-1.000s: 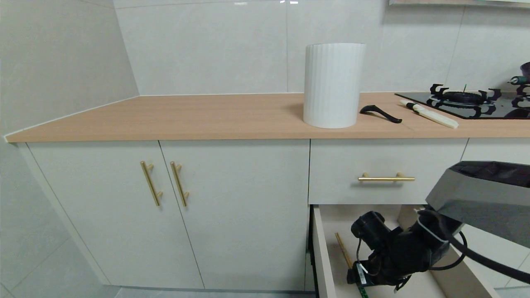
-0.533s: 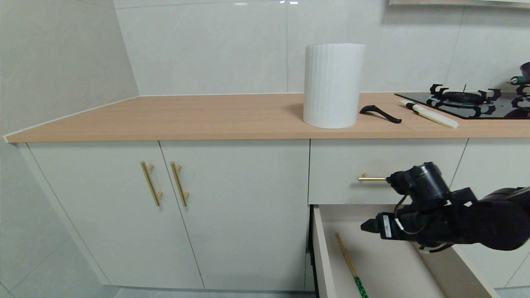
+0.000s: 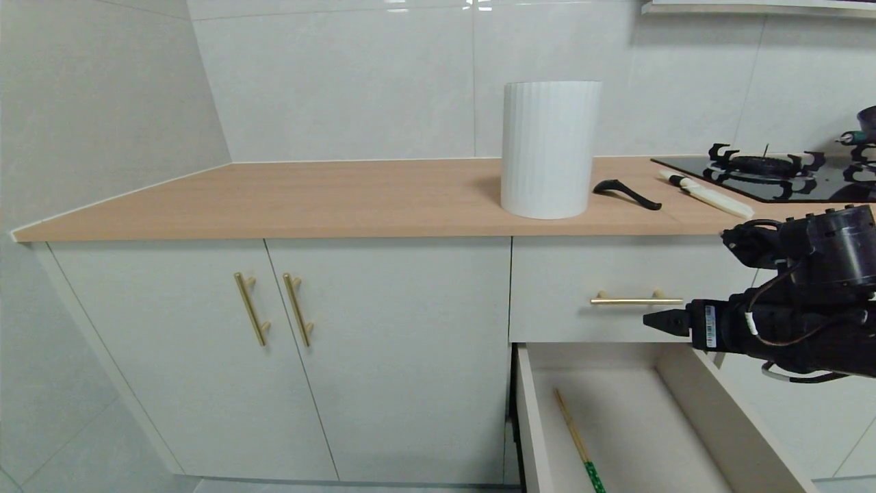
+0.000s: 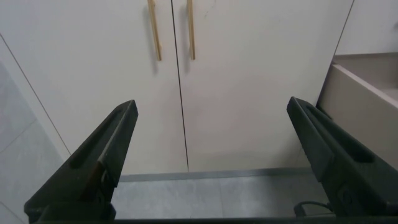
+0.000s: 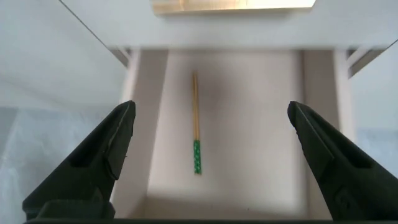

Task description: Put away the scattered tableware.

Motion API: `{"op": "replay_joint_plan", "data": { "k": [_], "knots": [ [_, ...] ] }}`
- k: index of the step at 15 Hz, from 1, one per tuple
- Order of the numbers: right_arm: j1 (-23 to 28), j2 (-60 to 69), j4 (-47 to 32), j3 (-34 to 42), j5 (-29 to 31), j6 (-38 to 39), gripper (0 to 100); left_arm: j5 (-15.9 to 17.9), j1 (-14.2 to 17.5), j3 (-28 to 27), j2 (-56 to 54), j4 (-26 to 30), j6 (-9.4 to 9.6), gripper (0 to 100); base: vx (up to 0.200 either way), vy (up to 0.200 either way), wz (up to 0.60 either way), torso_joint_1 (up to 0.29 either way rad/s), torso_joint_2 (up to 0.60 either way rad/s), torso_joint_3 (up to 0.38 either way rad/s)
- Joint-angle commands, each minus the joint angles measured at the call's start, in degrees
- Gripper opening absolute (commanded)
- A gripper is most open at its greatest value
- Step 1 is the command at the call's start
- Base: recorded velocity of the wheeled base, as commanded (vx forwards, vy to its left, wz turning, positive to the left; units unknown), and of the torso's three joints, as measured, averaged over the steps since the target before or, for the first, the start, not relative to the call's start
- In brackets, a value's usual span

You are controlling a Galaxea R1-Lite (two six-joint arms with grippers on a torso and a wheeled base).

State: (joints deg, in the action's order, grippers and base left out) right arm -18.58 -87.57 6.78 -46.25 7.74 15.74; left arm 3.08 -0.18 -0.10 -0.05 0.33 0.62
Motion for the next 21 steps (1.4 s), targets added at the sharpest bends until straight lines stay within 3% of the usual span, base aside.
{"op": "replay_joint_plan", "data": {
  "k": [1,16,21],
  "knots": [
    [0.0,1.4,0.1,0.2,0.0,0.0,100,0.0,0.0,0.0,0.0,0.0,-0.01,100,0.0,0.0,0.0,0.066,-0.32,-0.256],
    [-0.2,0.5,0.4,1.3,-0.4,-0.8,100,0.0,0.0,0.0,0.0,0.0,-0.01,100,0.0,0.0,0.0,0.172,-0.46,-0.285],
    [0.2,-3.4,3.0,0.4,-0.2,-1.4,100,0.0,0.0,0.0,0.0,0.0,-0.01,100,0.0,0.0,0.0,0.061,-0.12,-0.075]
  ]
}}
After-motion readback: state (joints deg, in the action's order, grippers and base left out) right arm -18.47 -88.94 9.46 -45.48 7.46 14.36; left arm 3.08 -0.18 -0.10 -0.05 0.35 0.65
